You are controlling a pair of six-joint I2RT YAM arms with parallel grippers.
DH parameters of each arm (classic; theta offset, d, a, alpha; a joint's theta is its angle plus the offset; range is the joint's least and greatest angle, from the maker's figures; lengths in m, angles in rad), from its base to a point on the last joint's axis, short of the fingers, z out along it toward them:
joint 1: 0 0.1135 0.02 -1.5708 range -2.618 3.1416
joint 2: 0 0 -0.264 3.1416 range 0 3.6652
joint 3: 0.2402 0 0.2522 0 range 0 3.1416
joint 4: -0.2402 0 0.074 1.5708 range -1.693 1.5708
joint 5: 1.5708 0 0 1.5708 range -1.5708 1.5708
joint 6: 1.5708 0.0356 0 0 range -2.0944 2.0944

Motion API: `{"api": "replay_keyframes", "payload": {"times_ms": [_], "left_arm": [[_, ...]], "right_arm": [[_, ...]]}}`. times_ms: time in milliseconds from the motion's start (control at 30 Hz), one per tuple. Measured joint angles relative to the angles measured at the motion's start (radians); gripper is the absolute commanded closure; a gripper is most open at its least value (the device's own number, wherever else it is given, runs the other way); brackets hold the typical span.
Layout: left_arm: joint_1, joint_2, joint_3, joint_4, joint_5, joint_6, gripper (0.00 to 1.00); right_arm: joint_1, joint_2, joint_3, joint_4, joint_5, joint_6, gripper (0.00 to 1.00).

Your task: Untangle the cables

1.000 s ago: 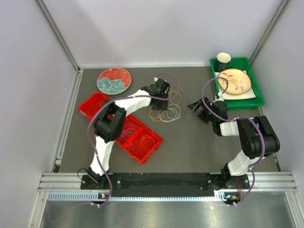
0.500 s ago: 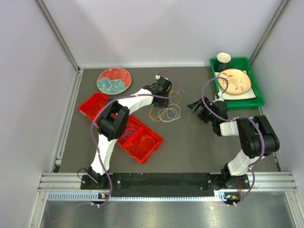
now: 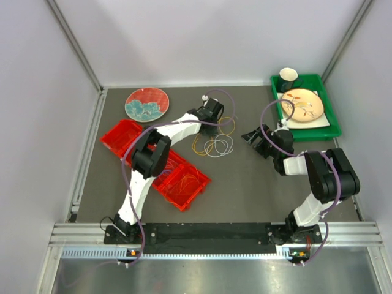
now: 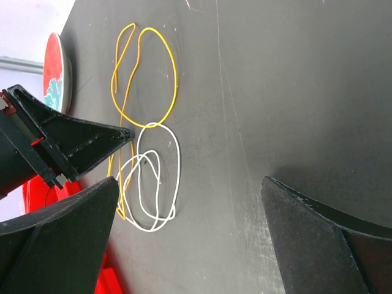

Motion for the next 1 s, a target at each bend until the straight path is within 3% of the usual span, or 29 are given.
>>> {"api": "replay_keyframes", "payload": {"times_ms": [133,433,667,800,1000], "left_arm": [[0.0,0.002,0.003,-0.006,-0.018,-0.003,0.99],[-0.01,0.012,0.028,-0.041,-0.05,0.009,1.0],[-0.005,0.017,0.213,-0.144,-0.054,0.079,1.0],[0.005,-0.089,0.259,-0.155,-0.054,0.117,1.0],[0.029,-0.374,0.258,-0.142,-0.089,0.181,1.0]], "right_arm": [[-0.005,0.0,0.0,0.0,-0.004,0.004,0.01],[-0.013,0.011,0.0,0.016,-0.016,0.016,0.01],[-0.016,0.011,0.0,0.016,-0.019,0.018,0.01],[-0.018,0.011,0.0,0.016,-0.019,0.018,0.01],[-0.018,0.011,0.0,0.016,-0.021,0.018,0.01]]}}
